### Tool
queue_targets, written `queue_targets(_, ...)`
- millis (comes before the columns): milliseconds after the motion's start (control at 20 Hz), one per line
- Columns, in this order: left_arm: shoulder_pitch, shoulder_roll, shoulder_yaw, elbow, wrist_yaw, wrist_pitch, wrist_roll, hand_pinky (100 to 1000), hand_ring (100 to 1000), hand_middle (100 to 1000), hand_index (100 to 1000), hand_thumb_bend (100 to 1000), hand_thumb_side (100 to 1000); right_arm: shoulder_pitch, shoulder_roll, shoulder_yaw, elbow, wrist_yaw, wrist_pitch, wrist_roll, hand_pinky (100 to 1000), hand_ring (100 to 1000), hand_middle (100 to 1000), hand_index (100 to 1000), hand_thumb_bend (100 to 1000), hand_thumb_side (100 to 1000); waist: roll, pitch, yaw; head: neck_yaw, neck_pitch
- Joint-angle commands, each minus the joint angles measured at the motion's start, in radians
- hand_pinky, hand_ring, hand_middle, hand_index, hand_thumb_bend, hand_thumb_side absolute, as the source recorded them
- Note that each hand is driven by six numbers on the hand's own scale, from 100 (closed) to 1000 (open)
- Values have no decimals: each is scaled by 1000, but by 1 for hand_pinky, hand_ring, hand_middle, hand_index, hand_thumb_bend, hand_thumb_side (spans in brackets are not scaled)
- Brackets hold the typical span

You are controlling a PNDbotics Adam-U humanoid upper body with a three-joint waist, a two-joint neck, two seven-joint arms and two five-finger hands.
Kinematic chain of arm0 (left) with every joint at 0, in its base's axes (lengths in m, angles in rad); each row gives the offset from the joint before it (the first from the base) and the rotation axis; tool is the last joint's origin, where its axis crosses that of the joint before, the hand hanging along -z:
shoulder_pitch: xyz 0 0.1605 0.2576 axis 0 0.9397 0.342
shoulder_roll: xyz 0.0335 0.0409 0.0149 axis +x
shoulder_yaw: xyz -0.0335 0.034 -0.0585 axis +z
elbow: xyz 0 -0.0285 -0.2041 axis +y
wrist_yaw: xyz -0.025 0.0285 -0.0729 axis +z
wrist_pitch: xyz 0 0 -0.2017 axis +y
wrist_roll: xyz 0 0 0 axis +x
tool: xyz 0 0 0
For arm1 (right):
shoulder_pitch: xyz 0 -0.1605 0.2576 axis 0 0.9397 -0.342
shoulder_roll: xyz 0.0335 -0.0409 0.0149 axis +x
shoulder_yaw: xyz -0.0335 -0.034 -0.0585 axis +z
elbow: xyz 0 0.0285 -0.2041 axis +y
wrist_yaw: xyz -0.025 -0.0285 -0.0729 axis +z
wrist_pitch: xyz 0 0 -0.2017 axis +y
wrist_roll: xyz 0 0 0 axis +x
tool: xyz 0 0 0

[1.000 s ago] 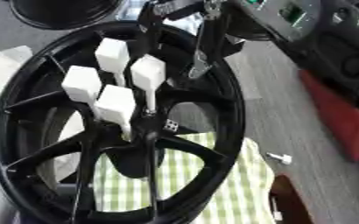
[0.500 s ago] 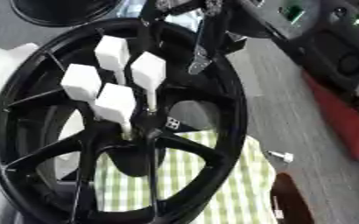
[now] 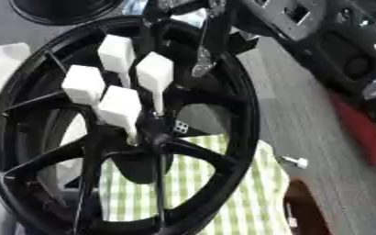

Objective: Pull the pin out of the wheel hub.

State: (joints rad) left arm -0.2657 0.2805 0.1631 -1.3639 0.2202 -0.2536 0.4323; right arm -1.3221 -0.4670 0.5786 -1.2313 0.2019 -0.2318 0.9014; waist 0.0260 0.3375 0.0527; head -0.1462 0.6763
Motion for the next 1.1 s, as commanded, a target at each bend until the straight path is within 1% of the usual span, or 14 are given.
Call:
queue_targets(50, -10, 14, 0, -20, 4, 0, -4, 758, 789, 686, 807, 884, 622, -17, 5, -17, 5, 10, -2, -4, 805, 710, 697, 747, 580, 121, 3, -17, 4, -12, 1)
queue_targets(450, -14, 13, -2, -19, 5, 1, -6, 758, 789, 686, 807, 884, 622, -4, 28, -13, 34, 22, -15, -3, 802, 706, 695, 745, 576, 112, 3, -16, 9, -38, -17)
queue_targets(600, -14, 12, -2, -19, 5, 1, -7, 758, 789, 686, 807, 884, 622, -2, 35, -11, 40, 22, -19, -1, 801, 705, 694, 745, 573, 106, 3, -16, 11, -54, -21)
queue_targets(850, -15, 12, -3, -19, 5, 1, -7, 758, 789, 685, 806, 885, 622, 1, 39, -10, 46, 23, -21, 1, 799, 698, 686, 738, 560, 100, 2, -17, 12, -64, -27)
queue_targets(1050, -15, 13, -3, -18, 5, 1, -8, 758, 790, 686, 807, 885, 622, 0, 41, -10, 47, 23, -22, 1, 794, 686, 662, 724, 507, 100, 2, -17, 12, -68, -30)
queue_targets(1100, -15, 13, -3, -18, 5, 1, -8, 758, 790, 686, 806, 884, 621, 0, 41, -11, 47, 24, -22, -1, 791, 681, 652, 719, 467, 100, 2, -17, 12, -68, -31)
